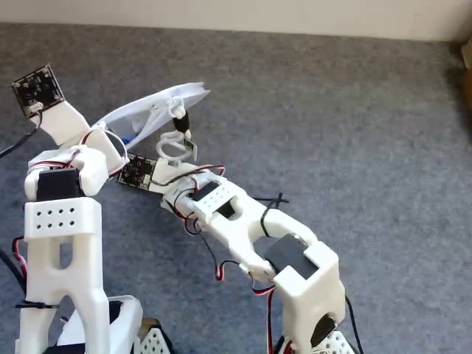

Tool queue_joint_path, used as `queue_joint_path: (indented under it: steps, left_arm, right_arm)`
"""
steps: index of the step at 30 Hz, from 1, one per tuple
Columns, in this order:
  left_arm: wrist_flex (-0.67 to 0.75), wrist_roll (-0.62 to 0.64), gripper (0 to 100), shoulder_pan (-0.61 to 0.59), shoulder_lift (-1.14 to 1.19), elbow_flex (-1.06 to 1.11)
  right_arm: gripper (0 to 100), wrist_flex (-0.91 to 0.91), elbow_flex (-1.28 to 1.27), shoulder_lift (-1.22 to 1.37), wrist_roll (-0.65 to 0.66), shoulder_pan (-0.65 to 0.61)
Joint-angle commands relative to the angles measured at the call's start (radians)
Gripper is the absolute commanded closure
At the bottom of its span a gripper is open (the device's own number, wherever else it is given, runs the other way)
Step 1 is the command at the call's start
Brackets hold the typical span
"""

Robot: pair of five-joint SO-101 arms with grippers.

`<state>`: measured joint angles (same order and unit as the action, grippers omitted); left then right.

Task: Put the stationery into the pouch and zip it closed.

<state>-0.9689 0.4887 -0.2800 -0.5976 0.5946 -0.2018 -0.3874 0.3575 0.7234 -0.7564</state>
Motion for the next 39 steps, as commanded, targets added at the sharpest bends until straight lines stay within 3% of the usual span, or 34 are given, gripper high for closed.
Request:
queue_joint_path:
  steps: [1,14,25,30,36,39]
  left_arm:
    - [0.011,0.009,99,-0.021,-0.004,-0.013]
    - [0.011,0.009,99,-0.022,-0.004,-0.015]
    - [0.012,0.009,99,-0.021,-0.004,-0.015]
    - [0.012,0.009,99,-0.021,-0.004,-0.015]
    - [0.012,0.009,99,-0.022,-0.004,-0.015]
    - [0.012,0.009,99,-0.024,-0.004,-0.015]
  right_arm:
    - [98.8,-0.012,0.045,-0.022,0.041,0.041]
    - [98.8,-0.483,0.045,-0.232,0.144,0.087]
    - [98.8,-0.937,0.047,-0.285,0.423,0.154]
    - [97.8,-0.997,0.051,-0.321,0.446,0.16]
    - [81.4,-1.001,0.044,-0.395,0.445,0.16]
    - [79.6,-1.012,0.021,-0.406,0.45,0.159]
